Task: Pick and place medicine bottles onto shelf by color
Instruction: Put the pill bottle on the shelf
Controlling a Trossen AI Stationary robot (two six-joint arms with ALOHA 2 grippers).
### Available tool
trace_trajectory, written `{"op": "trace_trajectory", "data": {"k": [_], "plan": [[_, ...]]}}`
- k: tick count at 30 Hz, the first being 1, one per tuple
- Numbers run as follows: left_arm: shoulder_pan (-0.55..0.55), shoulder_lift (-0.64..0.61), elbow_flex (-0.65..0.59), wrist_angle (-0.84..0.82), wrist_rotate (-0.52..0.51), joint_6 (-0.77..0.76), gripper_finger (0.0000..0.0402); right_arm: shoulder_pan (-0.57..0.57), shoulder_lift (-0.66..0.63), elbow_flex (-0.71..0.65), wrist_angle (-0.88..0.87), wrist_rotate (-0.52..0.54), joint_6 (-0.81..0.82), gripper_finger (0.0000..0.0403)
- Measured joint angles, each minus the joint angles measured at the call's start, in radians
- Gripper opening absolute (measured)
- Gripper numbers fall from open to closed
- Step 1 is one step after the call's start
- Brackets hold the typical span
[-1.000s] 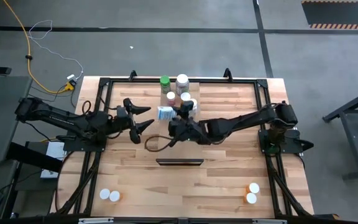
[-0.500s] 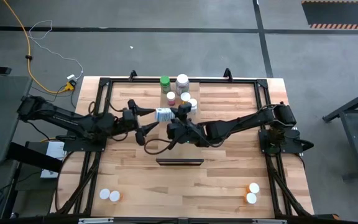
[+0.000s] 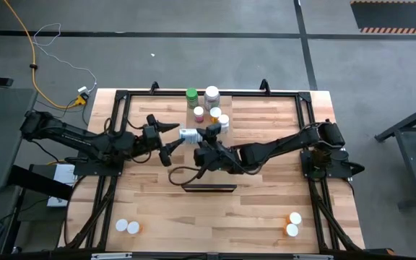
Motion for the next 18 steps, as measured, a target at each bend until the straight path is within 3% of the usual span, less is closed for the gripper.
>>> {"op": "trace_trajectory", "data": {"k": [14, 18], "plan": [[0.001, -0.069, 0.0, -0.102, 0.105, -0.063, 0.0267, 0.018, 0.001, 0.0, 0.055, 0.019, -0.093, 0.017], [0.001, -0.102, 0.0, -0.133, 0.184, -0.104, 0.0267, 0.023, 0.001, 0.0, 0.124, 0.002, -0.148, 0.017]]}}
